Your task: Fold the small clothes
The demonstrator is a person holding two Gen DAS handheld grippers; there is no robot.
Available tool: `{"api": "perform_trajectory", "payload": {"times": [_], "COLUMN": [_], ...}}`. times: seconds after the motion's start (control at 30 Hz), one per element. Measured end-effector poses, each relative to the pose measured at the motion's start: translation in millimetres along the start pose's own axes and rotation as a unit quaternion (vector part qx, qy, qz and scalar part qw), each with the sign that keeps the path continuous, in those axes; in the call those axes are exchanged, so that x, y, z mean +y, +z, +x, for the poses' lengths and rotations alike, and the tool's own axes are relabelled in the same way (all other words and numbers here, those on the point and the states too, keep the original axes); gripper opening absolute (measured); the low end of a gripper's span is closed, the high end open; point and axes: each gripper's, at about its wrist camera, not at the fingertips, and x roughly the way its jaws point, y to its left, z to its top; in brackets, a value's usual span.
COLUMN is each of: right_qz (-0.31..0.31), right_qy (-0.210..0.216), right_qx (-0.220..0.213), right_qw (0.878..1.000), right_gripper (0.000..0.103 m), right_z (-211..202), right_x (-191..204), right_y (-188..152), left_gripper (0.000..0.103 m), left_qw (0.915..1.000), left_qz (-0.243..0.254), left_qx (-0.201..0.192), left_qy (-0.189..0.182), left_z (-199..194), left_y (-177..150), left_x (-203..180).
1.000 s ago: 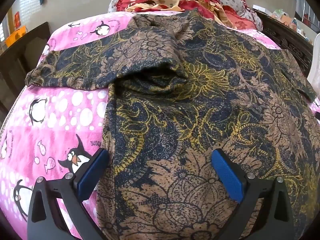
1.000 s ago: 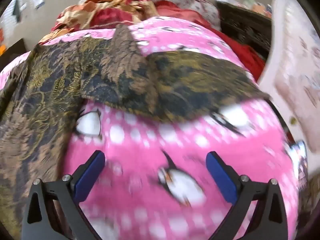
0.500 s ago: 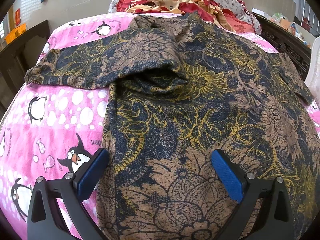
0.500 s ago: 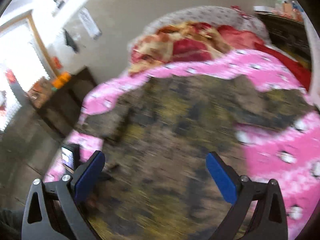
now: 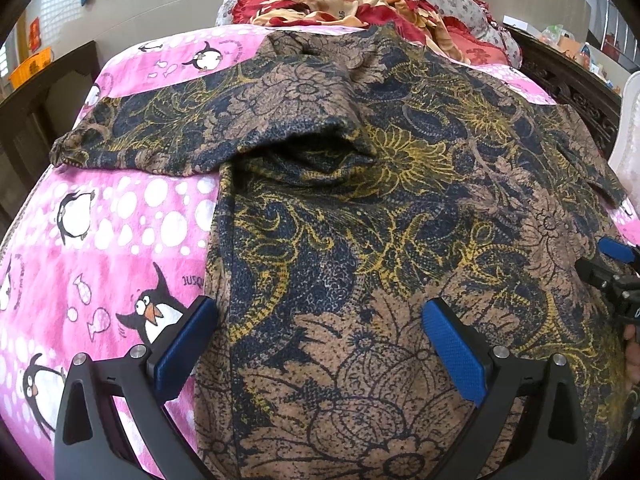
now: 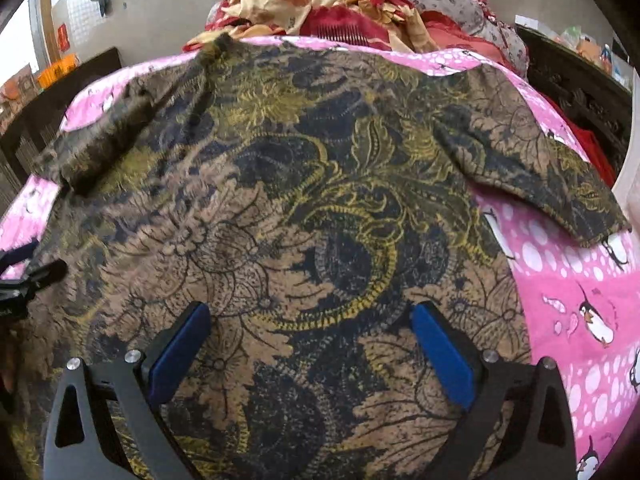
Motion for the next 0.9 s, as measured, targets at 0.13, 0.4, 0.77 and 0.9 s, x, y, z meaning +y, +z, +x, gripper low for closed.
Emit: {"api": "perform_trajectory", "payload": {"times": [0.13,0.4,0.77,0.9], "right_qz": [-0.017,-0.022,-0.018,-0.006], "right_qy": [-0.028,-0.04,-0.038,-0.043], "right_qx": [0.007,0.01,0.014,0.002], "right_qw": [0.999,0.999,0.999,0.999], "right_gripper": [0.103,0.103,0.103,0.103], "right_z": [2,4,4,-11], "right_x": [10,10,10,-2], "right_y": [0,1,2,-9], "left_gripper": [0.089,0.089,0.089,0.088], "left_qw": [1.0,0.9998,1.0,1.0], "left_qz": [0.003,0.009,0.002,0.0], "left_qx": [0.004,0.008,0.001,-0.001], "left_qy": [0.005,0.017,0.008,0.005], "left_z": [1,4,3,1], "left_y": [1,5,4,3], "left_x": [-1,-6,-3,-1]}}
